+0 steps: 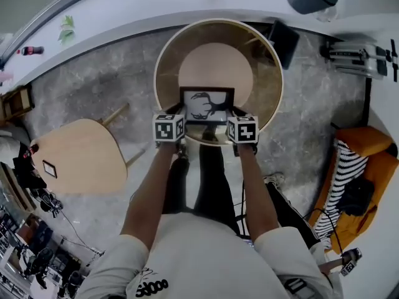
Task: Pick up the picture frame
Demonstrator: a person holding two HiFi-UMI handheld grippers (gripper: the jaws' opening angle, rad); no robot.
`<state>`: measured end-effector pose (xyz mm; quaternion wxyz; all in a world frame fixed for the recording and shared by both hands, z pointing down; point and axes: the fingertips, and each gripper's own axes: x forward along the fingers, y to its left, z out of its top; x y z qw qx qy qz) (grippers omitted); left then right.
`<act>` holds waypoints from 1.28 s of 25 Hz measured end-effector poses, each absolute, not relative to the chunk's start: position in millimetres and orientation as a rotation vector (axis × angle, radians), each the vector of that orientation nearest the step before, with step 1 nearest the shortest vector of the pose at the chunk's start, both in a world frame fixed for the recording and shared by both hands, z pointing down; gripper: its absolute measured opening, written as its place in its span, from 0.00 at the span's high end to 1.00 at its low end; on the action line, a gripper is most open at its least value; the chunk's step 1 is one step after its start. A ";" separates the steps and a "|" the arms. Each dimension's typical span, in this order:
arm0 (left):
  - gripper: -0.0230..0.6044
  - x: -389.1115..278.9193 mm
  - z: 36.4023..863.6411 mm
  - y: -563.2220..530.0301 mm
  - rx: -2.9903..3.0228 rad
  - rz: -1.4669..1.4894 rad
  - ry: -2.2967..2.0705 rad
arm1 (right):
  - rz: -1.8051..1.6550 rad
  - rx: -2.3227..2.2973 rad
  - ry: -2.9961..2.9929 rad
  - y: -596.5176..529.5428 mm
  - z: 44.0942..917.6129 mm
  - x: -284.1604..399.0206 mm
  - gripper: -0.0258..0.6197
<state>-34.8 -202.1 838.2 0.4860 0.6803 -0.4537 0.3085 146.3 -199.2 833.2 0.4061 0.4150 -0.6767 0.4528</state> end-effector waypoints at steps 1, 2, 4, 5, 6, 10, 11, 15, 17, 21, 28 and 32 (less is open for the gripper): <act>0.83 -37.3 826.1 -205.8 1.684 0.740 -1.112 | 1.133 1.063 -1.723 -201.2 821.2 144.0 0.82; 0.83 -38.7 813.5 -210.7 1.715 0.727 -1.121 | 1.119 1.081 -1.741 -204.3 808.6 142.4 0.82; 0.83 -40.5 787.7 -216.0 1.771 0.701 -1.141 | 1.081 1.122 -1.772 -207.1 781.7 140.2 0.82; 0.83 -41.6 774.5 -215.1 1.792 0.690 -1.150 | 1.060 1.141 -1.785 -205.5 767.8 138.9 0.82; 0.83 -42.9 761.2 -213.0 1.811 0.680 -1.158 | 1.040 1.159 -1.797 -202.8 753.7 137.5 0.82; 0.83 -45.2 709.4 -207.7 1.913 0.643 -1.173 | 0.970 1.244 -1.846 -191.5 698.1 134.8 0.82; 0.83 -45.2 696.6 -206.6 1.943 0.634 -1.174 | 0.957 1.268 -1.854 -187.7 684.9 134.5 0.82; 0.83 -46.7 645.1 -199.9 2.051 0.591 -1.183 | 0.904 1.373 -1.884 -170.4 633.9 131.8 0.82; 0.84 -48.4 618.4 -196.5 2.099 0.554 -1.200 | 0.875 1.416 -1.911 -163.8 609.1 130.0 0.82; 0.84 -47.3 570.2 -191.5 2.187 0.487 -1.234 | 0.801 1.493 -1.968 -155.5 563.3 131.1 0.82; 0.84 -47.0 492.6 -186.0 2.342 0.403 -1.275 | 0.698 1.607 -2.050 -143.8 492.4 130.9 0.82; 0.84 -56.0 447.7 -177.6 2.397 0.311 -1.297 | 0.613 1.671 -2.121 -134.7 444.4 122.7 0.83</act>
